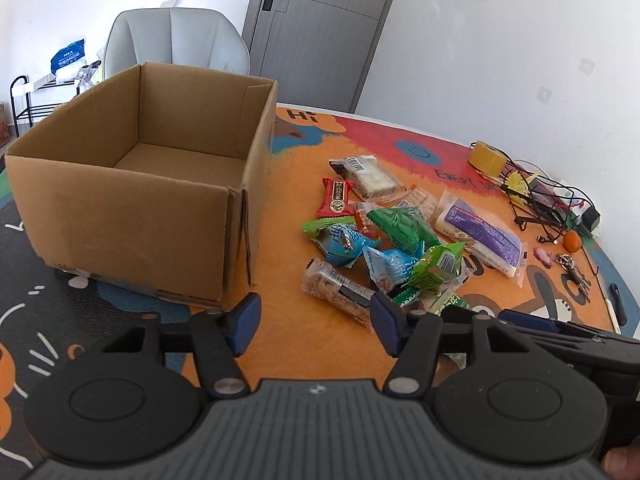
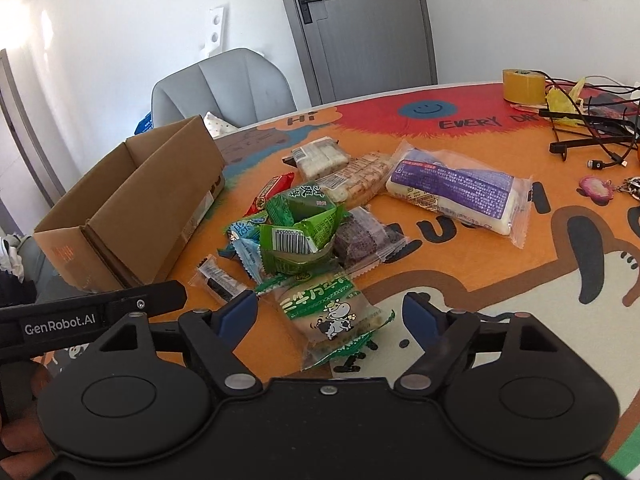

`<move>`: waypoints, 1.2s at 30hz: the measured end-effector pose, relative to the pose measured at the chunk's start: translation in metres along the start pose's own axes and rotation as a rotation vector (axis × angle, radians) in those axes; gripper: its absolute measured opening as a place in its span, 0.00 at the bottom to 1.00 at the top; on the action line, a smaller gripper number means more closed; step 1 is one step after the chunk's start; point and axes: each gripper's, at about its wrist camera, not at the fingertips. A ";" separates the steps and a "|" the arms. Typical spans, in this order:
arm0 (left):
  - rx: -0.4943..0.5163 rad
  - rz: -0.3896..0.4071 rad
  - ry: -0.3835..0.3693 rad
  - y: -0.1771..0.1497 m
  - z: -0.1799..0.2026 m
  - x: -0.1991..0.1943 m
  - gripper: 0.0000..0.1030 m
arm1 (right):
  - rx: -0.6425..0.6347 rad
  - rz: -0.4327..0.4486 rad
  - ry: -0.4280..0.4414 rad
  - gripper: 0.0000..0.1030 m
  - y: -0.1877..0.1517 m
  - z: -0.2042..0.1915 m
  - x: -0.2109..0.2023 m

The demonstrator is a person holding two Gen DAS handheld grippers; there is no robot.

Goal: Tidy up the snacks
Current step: 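Grasp the clear bag of dark bars with the left gripper while the right gripper grasps the green cookie pack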

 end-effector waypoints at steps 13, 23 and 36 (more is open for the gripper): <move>0.003 -0.012 0.001 0.000 0.017 0.024 0.57 | 0.102 0.021 0.028 0.38 -0.008 0.026 0.003; -0.013 0.005 0.039 0.001 0.029 0.046 0.57 | 0.136 0.029 0.086 0.20 -0.013 0.037 -0.009; 0.035 0.028 0.054 -0.008 0.024 0.040 0.18 | 0.103 0.004 0.065 0.68 -0.011 0.018 -0.010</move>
Point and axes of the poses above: each gripper's, at about its wrist camera, not at the fingertips, and x roughly the way its jaws point, z to its right, y to its top, and after that the axes turned 2 degrees about -z, right-handed
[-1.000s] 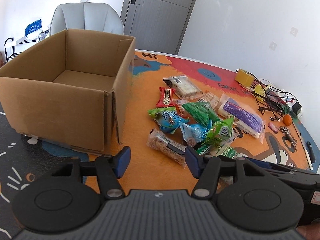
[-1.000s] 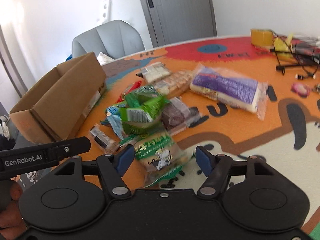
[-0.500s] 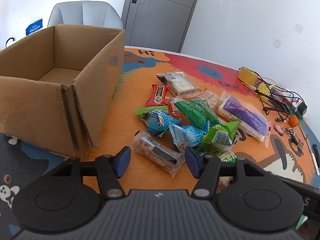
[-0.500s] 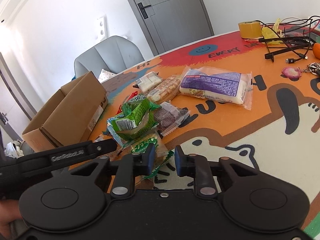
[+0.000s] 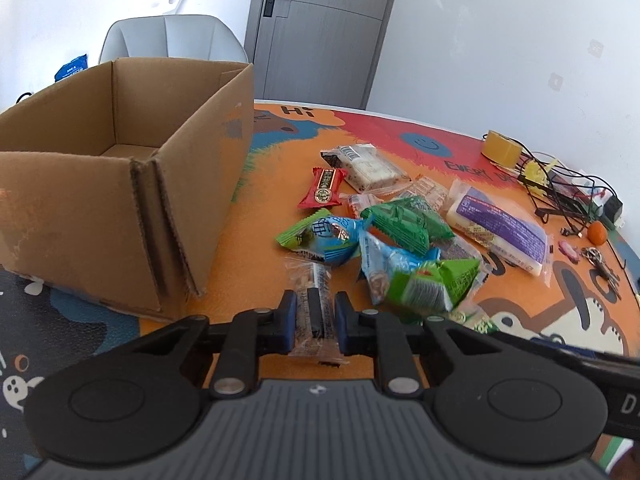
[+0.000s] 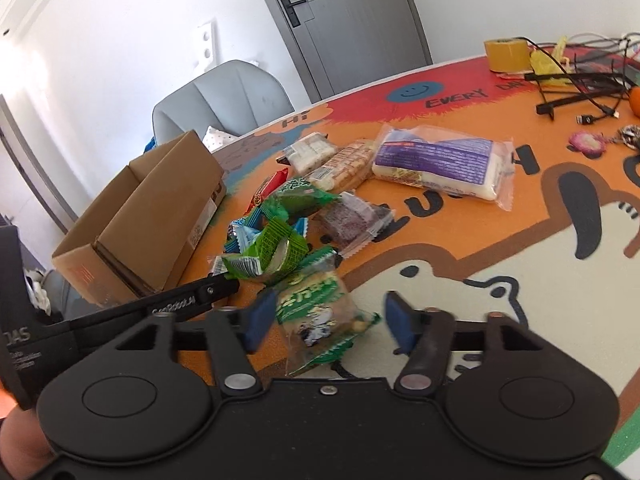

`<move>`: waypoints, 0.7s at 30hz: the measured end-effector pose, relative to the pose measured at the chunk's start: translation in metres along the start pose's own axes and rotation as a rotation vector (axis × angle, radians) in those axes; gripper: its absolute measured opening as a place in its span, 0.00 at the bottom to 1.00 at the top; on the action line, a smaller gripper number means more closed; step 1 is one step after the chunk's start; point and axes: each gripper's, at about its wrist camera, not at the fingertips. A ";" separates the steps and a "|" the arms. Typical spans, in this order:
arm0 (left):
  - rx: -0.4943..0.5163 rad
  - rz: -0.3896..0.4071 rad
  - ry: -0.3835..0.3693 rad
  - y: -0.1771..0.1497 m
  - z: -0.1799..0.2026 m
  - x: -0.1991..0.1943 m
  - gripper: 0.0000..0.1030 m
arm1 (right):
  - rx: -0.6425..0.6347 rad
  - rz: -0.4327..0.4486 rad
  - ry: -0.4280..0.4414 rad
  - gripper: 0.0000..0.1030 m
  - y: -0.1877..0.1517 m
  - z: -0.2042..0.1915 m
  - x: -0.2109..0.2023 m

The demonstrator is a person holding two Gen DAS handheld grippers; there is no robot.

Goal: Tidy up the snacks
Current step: 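Grasp the clear bag of dark bars with the left gripper while the right gripper grasps the green cookie pack, then carry both packs into the cardboard box and open both grippers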

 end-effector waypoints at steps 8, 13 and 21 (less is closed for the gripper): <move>0.009 -0.018 -0.023 -0.007 -0.016 -0.019 0.18 | -0.117 -0.012 -0.053 0.79 -0.003 -0.024 0.021; 0.008 -0.029 -0.022 -0.011 -0.023 -0.024 0.18 | -0.189 0.011 -0.122 0.72 -0.011 -0.035 0.027; 0.073 -0.016 0.001 -0.017 -0.011 -0.023 0.21 | -0.128 0.027 -0.113 0.48 -0.017 -0.021 0.009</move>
Point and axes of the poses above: each gripper's, at about its wrist camera, not at the fingertips, and x roughly the way its jaws point, z to its right, y to its top, and after that the axes turned 2 degrees about -z, right-handed
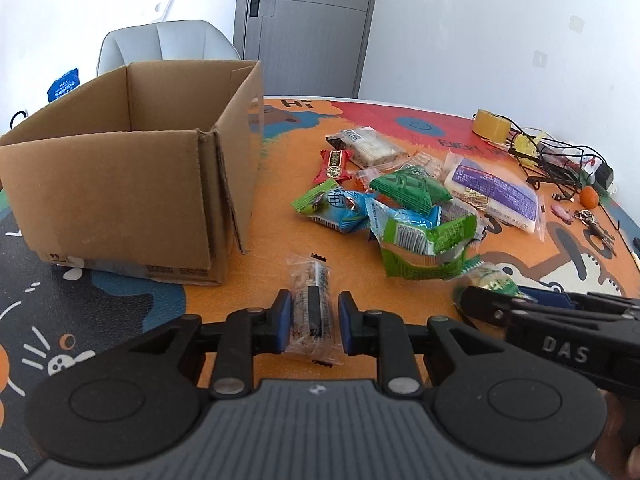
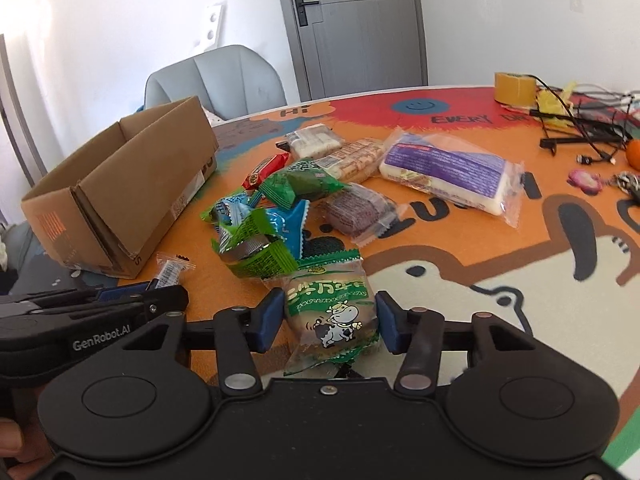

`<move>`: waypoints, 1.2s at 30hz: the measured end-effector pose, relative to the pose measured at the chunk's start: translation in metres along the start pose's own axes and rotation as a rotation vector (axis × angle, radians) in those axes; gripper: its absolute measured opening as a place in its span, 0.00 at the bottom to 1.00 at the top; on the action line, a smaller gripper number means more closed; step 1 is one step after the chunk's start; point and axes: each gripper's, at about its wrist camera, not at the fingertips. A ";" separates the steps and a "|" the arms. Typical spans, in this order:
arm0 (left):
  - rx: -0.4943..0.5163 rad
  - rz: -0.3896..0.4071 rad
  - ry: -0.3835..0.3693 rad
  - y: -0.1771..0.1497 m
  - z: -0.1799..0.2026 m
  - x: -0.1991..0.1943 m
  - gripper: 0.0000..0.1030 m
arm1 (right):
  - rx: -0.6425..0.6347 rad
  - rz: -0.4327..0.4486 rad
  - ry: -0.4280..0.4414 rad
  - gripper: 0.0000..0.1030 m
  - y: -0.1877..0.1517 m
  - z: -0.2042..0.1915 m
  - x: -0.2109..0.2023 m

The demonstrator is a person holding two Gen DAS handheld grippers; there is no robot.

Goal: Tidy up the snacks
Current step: 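Carry both packs into the cardboard box and open both grippers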

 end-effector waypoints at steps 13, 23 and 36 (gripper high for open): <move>-0.013 0.066 -0.031 0.013 -0.002 -0.025 0.16 | 0.083 0.098 0.061 0.48 0.006 0.012 -0.031; -0.024 0.163 -0.040 0.037 -0.015 -0.056 0.16 | 0.097 0.154 0.099 0.48 0.023 -0.003 -0.040; -0.082 0.246 -0.004 0.069 -0.049 -0.072 0.16 | 0.078 0.196 0.162 0.48 0.055 -0.039 -0.034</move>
Point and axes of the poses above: each gripper's, at about its wrist camera, not at the fingertips, and x roughly the way its jaws point, z to its right, y to its top, and after that the axes turned 2 degrees about -z, right-handed
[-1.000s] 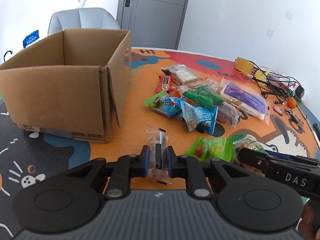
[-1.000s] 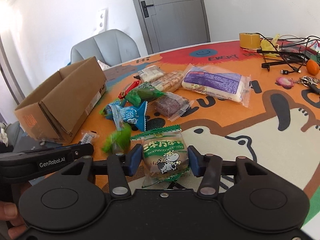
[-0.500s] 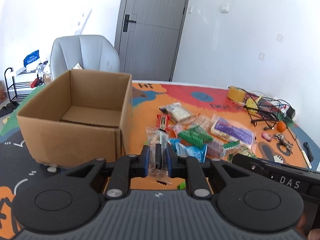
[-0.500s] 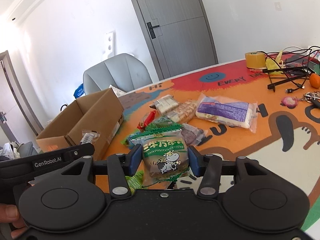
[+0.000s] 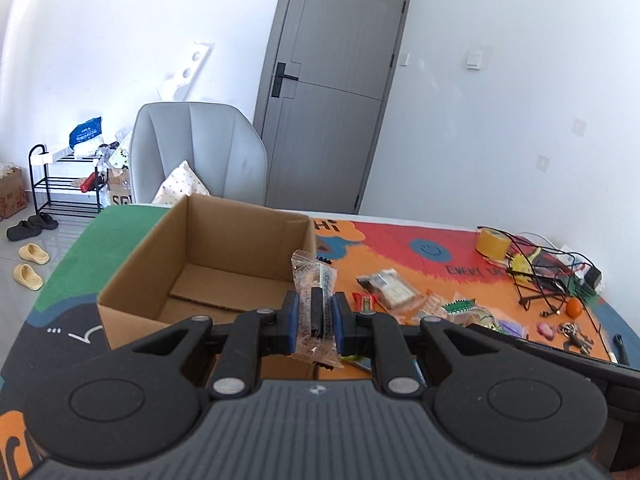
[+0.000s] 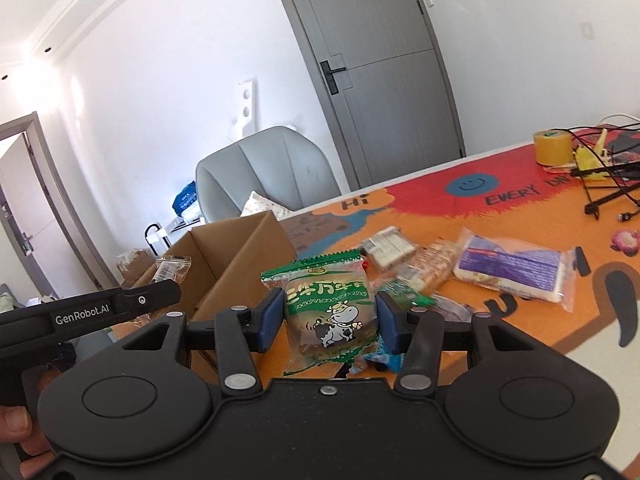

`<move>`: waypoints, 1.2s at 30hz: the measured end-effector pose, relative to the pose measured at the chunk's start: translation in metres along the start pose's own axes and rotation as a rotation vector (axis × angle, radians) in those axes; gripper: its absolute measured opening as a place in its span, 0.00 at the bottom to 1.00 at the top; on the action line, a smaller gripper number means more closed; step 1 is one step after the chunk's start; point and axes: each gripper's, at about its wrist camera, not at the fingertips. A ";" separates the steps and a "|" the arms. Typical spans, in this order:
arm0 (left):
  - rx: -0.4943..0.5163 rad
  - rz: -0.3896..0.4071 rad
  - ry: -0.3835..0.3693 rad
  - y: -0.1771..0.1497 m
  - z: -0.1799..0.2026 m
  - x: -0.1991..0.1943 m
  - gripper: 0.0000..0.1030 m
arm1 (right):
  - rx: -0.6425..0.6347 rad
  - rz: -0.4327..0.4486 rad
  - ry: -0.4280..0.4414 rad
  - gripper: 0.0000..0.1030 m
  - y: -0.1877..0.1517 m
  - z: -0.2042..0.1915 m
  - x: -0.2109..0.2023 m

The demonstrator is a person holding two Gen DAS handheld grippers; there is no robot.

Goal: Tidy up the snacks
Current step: 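Carry both packs into the cardboard box and open both grippers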

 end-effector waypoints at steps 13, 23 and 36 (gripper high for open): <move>-0.078 0.021 0.098 0.019 -0.053 0.024 0.16 | -0.032 -0.014 0.069 0.48 0.015 -0.042 0.040; -0.125 0.019 0.153 0.023 -0.089 0.035 0.20 | -0.054 -0.031 0.090 0.48 0.024 -0.069 0.073; -0.211 0.055 0.184 0.020 -0.109 0.005 0.59 | -0.054 -0.050 0.143 0.76 0.023 -0.095 0.091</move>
Point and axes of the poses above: each gripper's, at about its wrist camera, not at the fingertips, and x roughly the way its jaws point, z to its right, y to its top, and after that the axes turned 2 degrees about -z, right-handed
